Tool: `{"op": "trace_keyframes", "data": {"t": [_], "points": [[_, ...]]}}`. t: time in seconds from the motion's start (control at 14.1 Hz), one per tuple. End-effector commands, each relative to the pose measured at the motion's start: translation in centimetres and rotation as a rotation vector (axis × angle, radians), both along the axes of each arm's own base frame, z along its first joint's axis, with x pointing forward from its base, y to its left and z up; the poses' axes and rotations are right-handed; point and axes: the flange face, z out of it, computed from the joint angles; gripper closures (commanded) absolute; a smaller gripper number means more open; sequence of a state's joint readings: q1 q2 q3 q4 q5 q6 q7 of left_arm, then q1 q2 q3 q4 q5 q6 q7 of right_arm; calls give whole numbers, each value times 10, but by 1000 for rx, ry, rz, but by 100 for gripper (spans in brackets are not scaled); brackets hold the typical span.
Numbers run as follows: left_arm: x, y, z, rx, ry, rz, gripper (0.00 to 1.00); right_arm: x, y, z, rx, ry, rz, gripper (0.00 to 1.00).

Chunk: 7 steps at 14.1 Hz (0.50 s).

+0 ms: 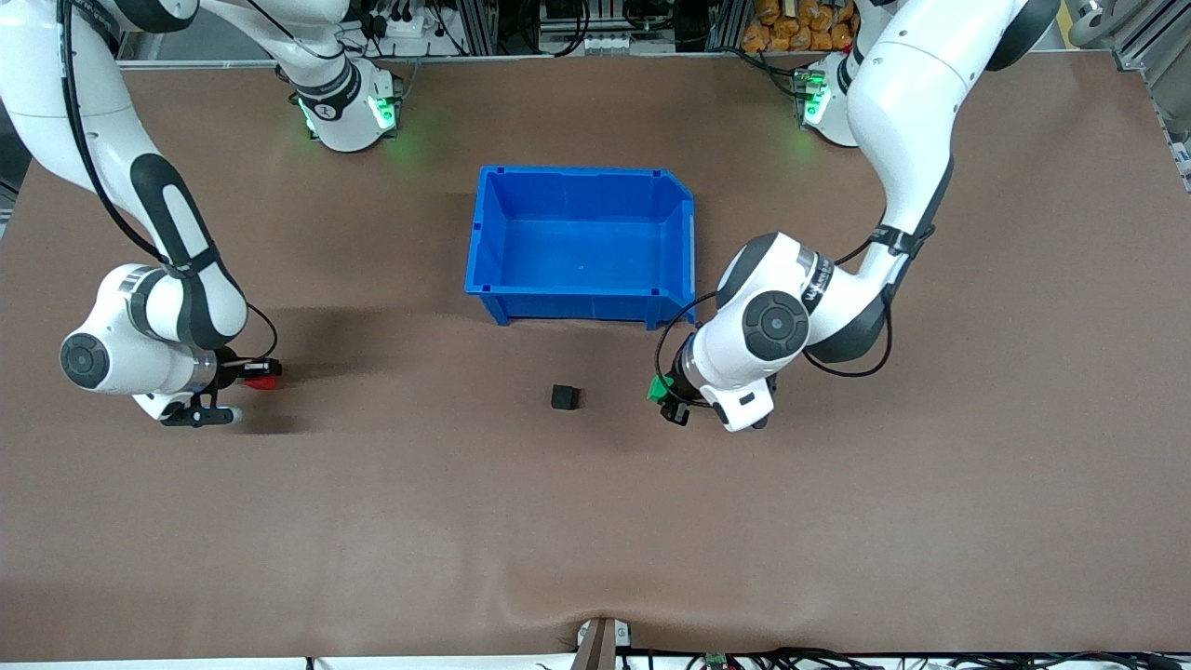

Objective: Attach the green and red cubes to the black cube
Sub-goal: 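Carry the green and red cubes toward the black cube with both grippers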

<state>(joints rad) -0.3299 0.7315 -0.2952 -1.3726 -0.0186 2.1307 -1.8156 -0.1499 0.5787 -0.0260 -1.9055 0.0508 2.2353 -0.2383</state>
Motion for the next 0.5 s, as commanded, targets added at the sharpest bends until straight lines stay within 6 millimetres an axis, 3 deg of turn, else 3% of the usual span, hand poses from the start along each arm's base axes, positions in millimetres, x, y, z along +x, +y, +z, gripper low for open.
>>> {"op": "trace_keyframes", "data": {"t": [0.0, 0.21, 0.43], "points": [[-1, -14, -8, -8, -5, 8, 100, 7, 1, 11, 5, -37, 80, 100], [-5, -32, -22, -30, -36, 36, 100, 23, 0, 30, 24, -88, 285, 100], [-7, -48, -46, -38, -40, 70, 100, 43, 24, 48, 54, -139, 576, 100]]}}
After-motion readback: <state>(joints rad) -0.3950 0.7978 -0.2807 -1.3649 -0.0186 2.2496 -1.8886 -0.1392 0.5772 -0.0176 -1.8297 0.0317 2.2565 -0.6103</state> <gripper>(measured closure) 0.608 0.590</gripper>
